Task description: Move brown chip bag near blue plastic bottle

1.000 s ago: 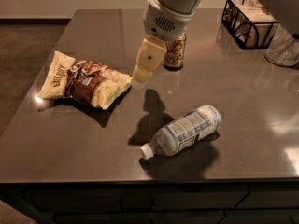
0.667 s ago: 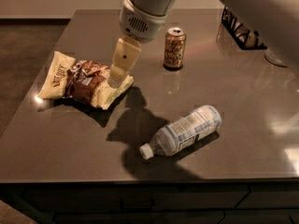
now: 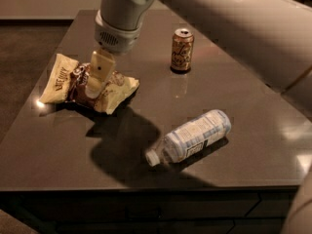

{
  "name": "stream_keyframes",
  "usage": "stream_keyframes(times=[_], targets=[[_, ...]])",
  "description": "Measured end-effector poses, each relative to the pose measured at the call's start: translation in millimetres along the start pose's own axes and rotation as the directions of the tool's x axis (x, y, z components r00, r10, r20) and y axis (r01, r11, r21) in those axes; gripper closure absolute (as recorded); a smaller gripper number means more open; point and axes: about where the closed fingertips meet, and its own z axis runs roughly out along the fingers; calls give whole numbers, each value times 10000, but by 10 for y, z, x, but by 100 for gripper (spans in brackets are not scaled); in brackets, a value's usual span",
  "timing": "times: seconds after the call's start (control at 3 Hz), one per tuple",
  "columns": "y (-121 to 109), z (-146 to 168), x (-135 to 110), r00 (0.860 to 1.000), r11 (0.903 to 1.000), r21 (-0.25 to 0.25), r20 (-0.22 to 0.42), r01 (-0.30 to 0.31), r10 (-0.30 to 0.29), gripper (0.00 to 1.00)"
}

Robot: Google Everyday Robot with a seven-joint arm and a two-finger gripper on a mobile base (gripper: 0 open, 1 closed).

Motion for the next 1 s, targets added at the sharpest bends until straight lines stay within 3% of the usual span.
stream_keyframes(times=[0.33, 0.67, 1.0], targets=[[-6, 284, 7, 9978, 9999, 98, -663, -53, 59, 0], [-5, 477, 23, 9923, 9999, 151, -1239, -8, 26, 11], [15, 543, 44, 9895, 10000, 78, -1445, -4, 16, 29]])
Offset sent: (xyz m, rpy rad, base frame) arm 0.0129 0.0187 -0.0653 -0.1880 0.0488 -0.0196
